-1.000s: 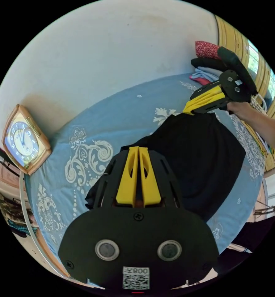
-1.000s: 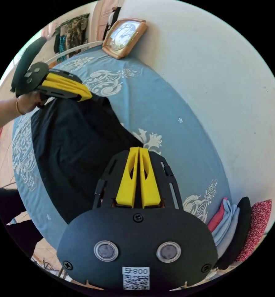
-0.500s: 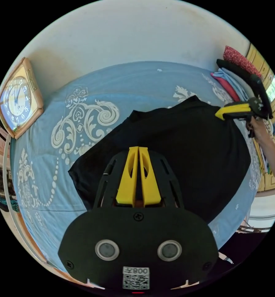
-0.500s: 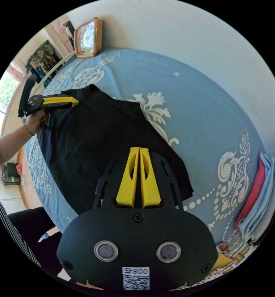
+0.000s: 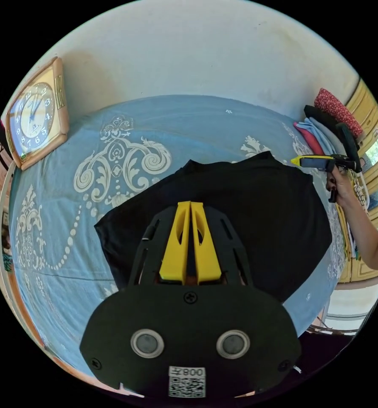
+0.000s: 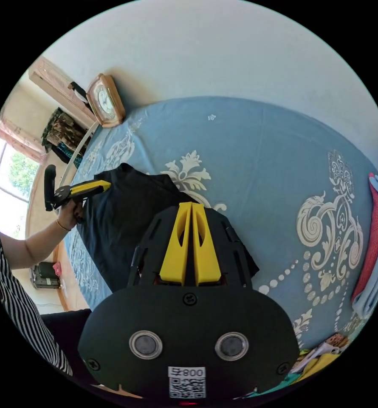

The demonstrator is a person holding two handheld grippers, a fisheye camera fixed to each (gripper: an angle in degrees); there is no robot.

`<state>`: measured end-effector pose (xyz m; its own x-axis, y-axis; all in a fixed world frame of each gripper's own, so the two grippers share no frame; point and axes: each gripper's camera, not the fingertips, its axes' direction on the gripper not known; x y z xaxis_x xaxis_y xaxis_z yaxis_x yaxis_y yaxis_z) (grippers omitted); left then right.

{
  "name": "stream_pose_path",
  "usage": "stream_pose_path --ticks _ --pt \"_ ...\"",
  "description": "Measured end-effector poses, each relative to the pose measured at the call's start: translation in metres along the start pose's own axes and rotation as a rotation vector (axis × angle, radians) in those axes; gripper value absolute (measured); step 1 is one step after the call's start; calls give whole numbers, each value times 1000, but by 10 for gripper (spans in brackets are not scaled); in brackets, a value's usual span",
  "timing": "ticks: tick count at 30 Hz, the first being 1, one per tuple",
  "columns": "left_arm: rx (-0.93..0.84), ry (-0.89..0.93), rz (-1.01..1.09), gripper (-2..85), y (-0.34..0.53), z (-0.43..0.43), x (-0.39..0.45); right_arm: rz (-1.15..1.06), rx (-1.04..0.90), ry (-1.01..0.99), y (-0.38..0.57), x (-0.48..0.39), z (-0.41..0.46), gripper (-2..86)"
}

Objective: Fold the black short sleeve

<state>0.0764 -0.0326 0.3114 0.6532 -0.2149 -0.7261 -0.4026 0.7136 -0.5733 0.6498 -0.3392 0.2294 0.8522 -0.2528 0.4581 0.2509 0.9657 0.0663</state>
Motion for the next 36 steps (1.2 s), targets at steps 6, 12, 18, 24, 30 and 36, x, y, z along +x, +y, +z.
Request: stream_pose_path --ticks 6,12,18,24,30,36 --pt "-38 23 28 3 7 33 -7 89 -57 43 26 54 12 5" --pt "30 195 33 10 18 34 -20 151 73 -31 60 98 -30 28" --pt "-49 533 208 49 54 58 40 376 -62 -195 150 135 -33 80" --pt "-110 574 420 73 79 88 104 500 -75 -309 201 159 -21 66" --pt "-78 549 574 101 90 108 140 493 -83 -372 202 185 -14 37" --pt "4 289 834 109 115 122 188 525 -26 -507 202 204 -19 26"
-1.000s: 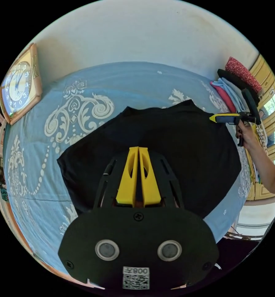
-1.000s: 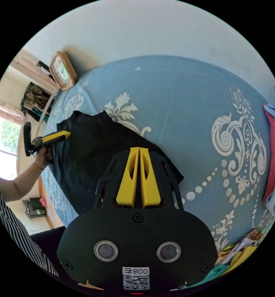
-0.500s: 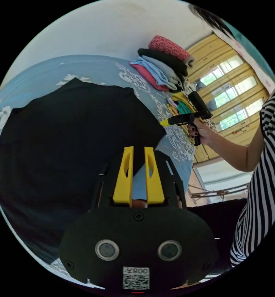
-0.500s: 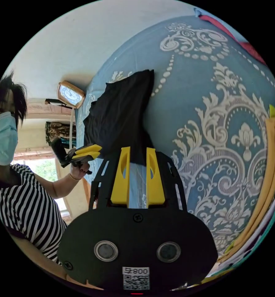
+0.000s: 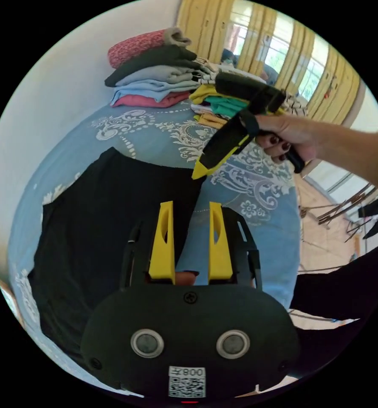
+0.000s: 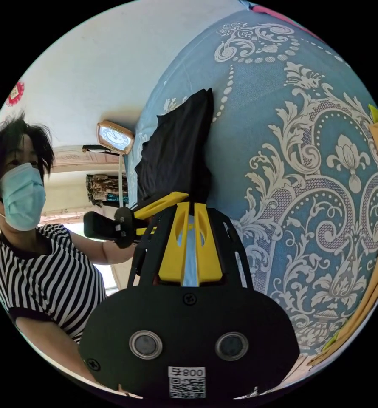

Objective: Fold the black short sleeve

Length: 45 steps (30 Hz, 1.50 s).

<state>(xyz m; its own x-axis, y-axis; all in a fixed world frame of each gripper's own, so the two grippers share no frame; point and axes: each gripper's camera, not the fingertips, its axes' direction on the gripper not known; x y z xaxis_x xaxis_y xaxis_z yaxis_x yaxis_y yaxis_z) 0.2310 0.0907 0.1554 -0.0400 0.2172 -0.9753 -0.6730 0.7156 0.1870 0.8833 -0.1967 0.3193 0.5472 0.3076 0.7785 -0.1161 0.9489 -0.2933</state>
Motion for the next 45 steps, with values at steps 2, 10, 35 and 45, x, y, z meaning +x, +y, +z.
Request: stream_pose_path --ticks 2,10,35,45 --pt "-44 -128 47 73 0 14 15 -2 -14 -24 -5 1 2 26" --pt "22 -131 -85 22 22 6 12 36 136 62 -26 11 -11 81" --pt "132 -37 -249 17 93 -65 -23 -31 130 -102 -155 -28 86 16" --pt "314 113 -625 15 191 -172 -89 -219 92 -262 -169 -125 161 13"
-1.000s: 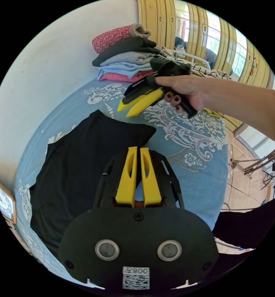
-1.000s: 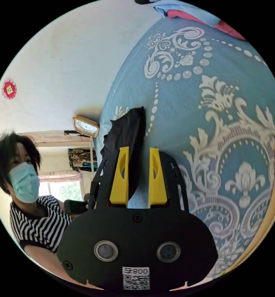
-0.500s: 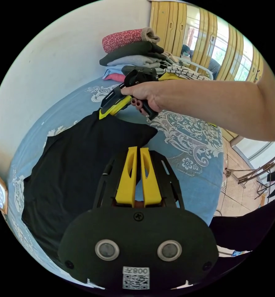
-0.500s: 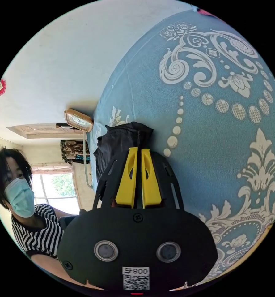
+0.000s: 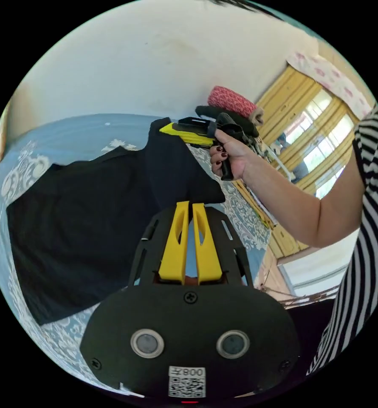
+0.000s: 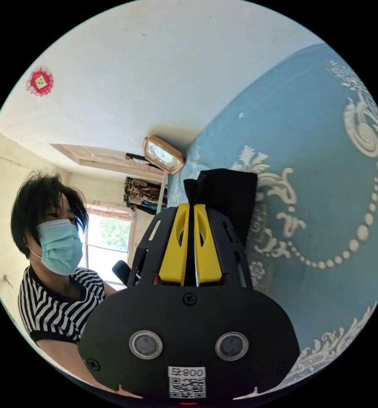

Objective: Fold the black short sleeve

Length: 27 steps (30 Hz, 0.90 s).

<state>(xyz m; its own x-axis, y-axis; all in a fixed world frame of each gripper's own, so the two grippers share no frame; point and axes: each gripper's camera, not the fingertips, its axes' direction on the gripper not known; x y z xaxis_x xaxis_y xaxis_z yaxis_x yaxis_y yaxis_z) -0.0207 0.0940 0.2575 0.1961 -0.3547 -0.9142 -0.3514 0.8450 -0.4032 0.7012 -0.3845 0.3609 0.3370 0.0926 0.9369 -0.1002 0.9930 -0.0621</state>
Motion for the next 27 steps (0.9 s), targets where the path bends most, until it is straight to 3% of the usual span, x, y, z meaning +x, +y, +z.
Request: stream_pose_path --ticks 11,27 --pt "153 -93 -405 14 58 -156 -111 -139 -255 -92 -38 -58 212 13" --pt "405 158 -878 15 151 -263 -221 -124 -463 11 -45 -67 412 17"
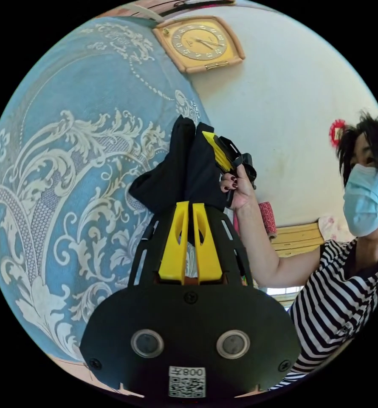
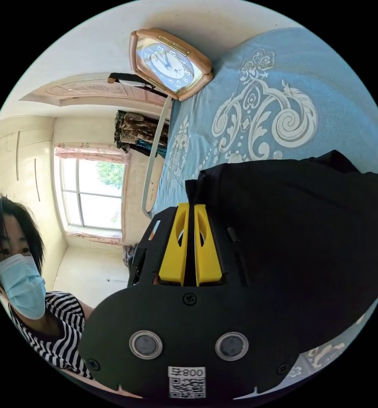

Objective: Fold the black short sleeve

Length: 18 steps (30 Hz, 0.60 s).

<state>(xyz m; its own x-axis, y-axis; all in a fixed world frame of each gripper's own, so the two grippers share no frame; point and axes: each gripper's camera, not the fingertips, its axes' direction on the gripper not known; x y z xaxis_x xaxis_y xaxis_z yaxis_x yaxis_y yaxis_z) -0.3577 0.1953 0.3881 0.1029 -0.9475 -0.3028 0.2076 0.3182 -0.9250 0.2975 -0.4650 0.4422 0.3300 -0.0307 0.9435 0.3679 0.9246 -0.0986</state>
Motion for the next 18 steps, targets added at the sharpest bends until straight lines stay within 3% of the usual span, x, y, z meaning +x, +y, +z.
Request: stream_pose_path --ticks 8,18 --pt "53 111 -124 17 -13 -44 -21 -3 -33 23 -24 -3 49 38" --pt "168 97 -245 8 -8 -99 -33 -90 -44 -42 -32 -16 70 63"
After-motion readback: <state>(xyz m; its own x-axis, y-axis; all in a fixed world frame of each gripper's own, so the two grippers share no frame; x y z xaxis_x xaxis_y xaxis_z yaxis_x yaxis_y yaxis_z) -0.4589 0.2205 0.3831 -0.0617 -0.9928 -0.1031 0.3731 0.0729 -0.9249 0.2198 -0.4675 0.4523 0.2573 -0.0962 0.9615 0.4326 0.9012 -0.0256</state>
